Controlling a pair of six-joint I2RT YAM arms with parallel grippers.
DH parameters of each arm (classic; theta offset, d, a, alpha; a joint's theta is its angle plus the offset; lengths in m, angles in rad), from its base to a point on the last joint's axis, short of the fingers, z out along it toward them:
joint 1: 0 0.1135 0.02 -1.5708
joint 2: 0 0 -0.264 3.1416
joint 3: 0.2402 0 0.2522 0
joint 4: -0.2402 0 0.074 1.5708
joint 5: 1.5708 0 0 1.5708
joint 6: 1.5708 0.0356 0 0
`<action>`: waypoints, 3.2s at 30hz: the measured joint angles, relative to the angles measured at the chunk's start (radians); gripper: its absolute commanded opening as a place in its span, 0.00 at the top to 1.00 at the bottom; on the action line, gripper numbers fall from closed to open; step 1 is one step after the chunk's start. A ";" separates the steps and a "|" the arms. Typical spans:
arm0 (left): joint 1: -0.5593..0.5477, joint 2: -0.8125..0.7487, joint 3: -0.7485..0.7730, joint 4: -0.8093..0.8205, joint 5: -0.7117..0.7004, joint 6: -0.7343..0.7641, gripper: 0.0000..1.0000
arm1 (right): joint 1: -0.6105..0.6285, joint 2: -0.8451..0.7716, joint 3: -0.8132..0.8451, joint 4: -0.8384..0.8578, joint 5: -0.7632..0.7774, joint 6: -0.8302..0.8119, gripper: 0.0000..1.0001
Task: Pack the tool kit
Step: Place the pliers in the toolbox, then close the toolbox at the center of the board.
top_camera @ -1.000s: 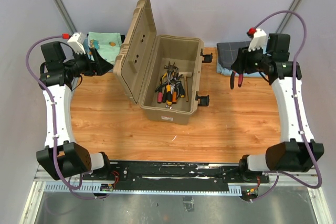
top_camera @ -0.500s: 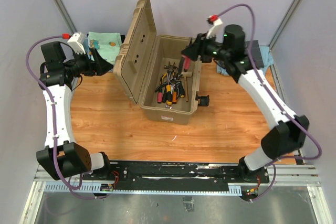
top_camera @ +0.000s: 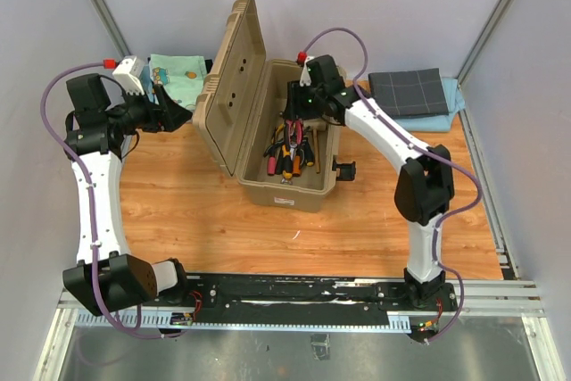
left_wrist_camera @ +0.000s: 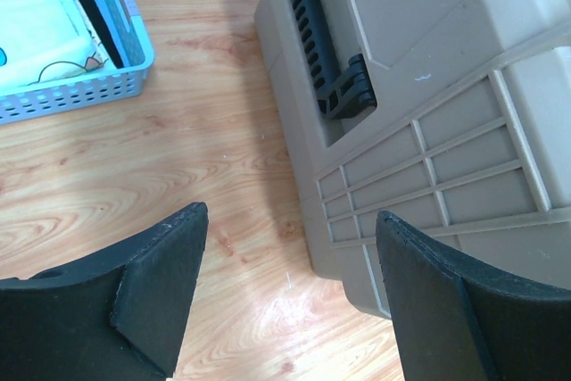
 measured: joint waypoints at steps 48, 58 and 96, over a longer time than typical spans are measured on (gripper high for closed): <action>-0.127 0.386 0.252 0.114 0.073 -0.069 0.20 | -0.250 -0.362 -0.271 0.014 0.235 0.117 0.02; -0.249 0.456 0.312 0.141 0.077 -0.083 0.19 | -0.291 -0.447 -0.444 -0.008 0.243 0.128 0.02; -0.799 0.660 0.531 0.135 -0.387 -0.256 0.24 | -0.465 -0.522 -0.593 0.022 -0.015 0.132 0.02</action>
